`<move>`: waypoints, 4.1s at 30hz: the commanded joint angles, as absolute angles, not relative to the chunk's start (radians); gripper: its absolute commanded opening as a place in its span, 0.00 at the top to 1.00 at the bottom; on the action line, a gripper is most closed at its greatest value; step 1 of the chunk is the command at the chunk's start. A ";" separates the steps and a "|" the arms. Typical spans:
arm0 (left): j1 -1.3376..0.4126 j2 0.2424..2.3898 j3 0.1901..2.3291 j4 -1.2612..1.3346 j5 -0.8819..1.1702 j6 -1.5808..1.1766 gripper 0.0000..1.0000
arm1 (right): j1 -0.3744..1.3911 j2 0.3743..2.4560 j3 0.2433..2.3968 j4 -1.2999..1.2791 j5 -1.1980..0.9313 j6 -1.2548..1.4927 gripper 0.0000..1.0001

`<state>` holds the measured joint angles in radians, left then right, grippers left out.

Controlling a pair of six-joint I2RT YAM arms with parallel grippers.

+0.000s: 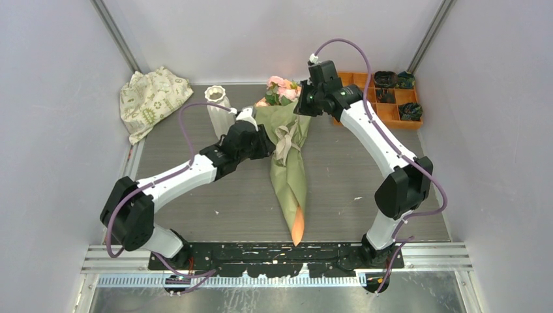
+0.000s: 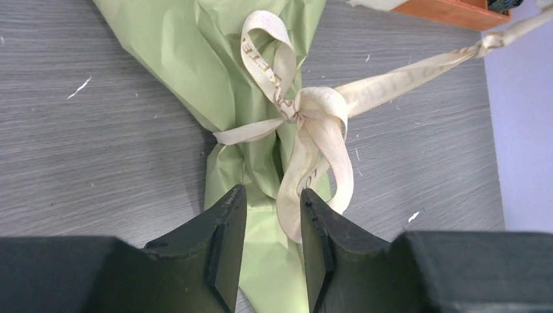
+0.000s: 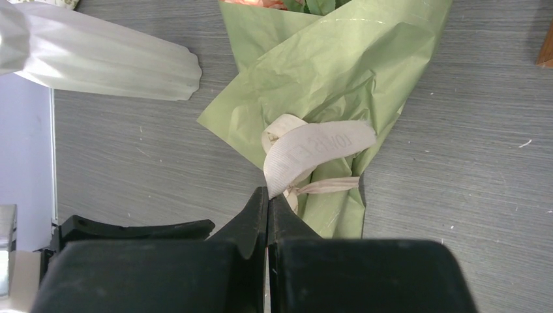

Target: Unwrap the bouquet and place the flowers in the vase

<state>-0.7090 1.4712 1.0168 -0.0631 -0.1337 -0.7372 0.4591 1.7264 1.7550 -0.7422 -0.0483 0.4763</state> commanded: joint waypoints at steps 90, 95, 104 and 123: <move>-0.799 1.264 0.985 -0.335 -0.726 -0.652 1.00 | 0.312 1.692 1.730 -0.742 0.109 0.459 0.99; -0.740 1.250 0.932 -0.334 -0.701 -0.676 1.00 | 0.180 1.686 1.718 -0.765 0.123 0.481 0.99; -0.658 1.240 0.885 -0.365 -0.709 -0.707 1.00 | 0.018 1.678 1.691 -0.778 0.132 0.500 0.99; -0.490 1.068 0.819 -0.512 -0.756 -0.746 1.00 | -0.230 1.647 1.693 -0.805 0.273 0.495 0.99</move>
